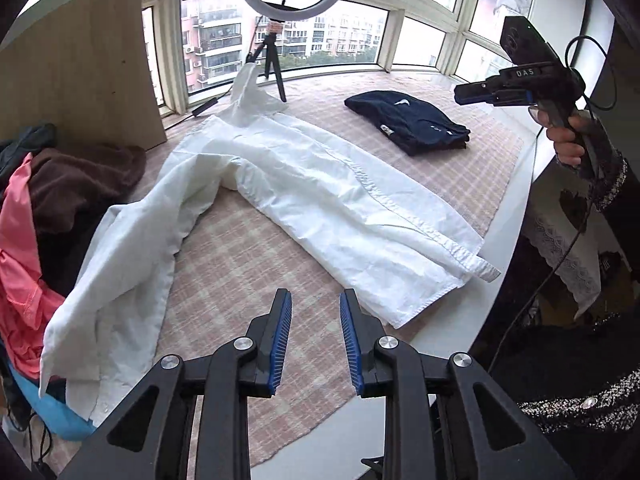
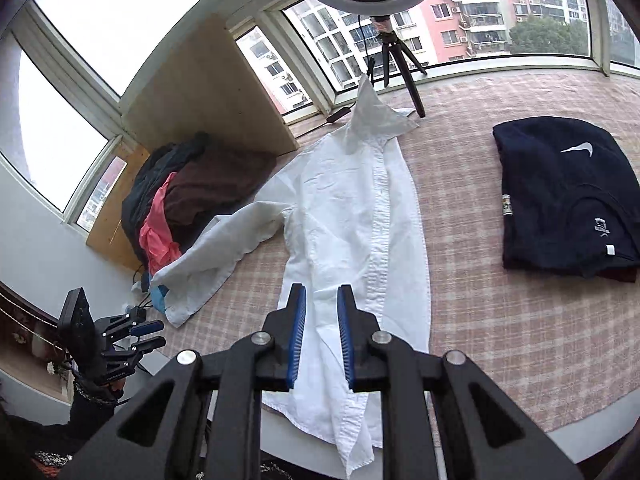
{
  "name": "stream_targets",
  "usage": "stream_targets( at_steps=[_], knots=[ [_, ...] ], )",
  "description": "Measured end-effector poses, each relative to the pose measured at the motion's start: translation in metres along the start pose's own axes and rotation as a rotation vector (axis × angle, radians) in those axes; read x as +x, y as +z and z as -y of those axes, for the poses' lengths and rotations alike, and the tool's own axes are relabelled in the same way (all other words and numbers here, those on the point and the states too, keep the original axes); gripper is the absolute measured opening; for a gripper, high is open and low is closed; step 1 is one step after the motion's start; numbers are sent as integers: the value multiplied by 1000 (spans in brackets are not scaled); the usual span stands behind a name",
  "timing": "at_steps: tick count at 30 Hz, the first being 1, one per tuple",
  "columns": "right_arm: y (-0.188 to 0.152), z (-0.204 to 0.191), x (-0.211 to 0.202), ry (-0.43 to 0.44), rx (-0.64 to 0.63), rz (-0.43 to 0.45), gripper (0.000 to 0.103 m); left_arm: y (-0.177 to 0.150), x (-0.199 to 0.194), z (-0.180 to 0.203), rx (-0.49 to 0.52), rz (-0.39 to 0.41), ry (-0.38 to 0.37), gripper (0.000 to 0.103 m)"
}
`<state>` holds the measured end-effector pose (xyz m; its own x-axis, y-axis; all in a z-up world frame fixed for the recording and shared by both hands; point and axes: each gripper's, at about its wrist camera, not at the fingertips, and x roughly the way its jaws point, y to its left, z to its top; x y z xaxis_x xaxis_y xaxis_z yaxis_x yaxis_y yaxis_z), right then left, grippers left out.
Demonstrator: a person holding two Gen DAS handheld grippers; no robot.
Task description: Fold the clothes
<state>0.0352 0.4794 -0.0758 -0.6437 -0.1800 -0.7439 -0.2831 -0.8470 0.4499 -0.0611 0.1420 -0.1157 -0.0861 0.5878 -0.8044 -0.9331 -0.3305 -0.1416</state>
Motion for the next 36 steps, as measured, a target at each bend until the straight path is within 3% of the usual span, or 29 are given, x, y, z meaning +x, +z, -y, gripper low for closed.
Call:
stream_targets(
  at_steps=[5,9,12,16,22,24,27,31,33,35,36],
  knots=[
    [26,31,16,7,-45,-37,16,21,56,65,108,-103,-80,24],
    [70,25,47,29,-161,-68,16,32,78,82,36,-139,-67,24],
    [111,21,96,77,-205,-130,16,45,88,89,-67,-123,-58,25],
    [147,15,191,125,-233,-253,16,63,110,104,-155,-105,-22,35],
    [167,19,297,27,-238,-362,16,75,158,111,-223,-182,42,37],
    [169,22,310,6,-251,-381,20,78,174,112,-246,-211,62,37],
    [173,25,319,1,-278,-394,34,76,189,114,-237,-253,99,38],
    [178,23,321,15,-318,-409,38,73,197,116,-215,-267,150,38],
    [178,22,324,15,-356,-402,38,72,196,114,-218,-258,148,36],
    [176,20,323,18,-387,-390,37,68,191,107,-249,-242,155,16],
    [176,21,323,23,-392,-382,30,66,188,101,-280,-237,140,10]
  ],
)
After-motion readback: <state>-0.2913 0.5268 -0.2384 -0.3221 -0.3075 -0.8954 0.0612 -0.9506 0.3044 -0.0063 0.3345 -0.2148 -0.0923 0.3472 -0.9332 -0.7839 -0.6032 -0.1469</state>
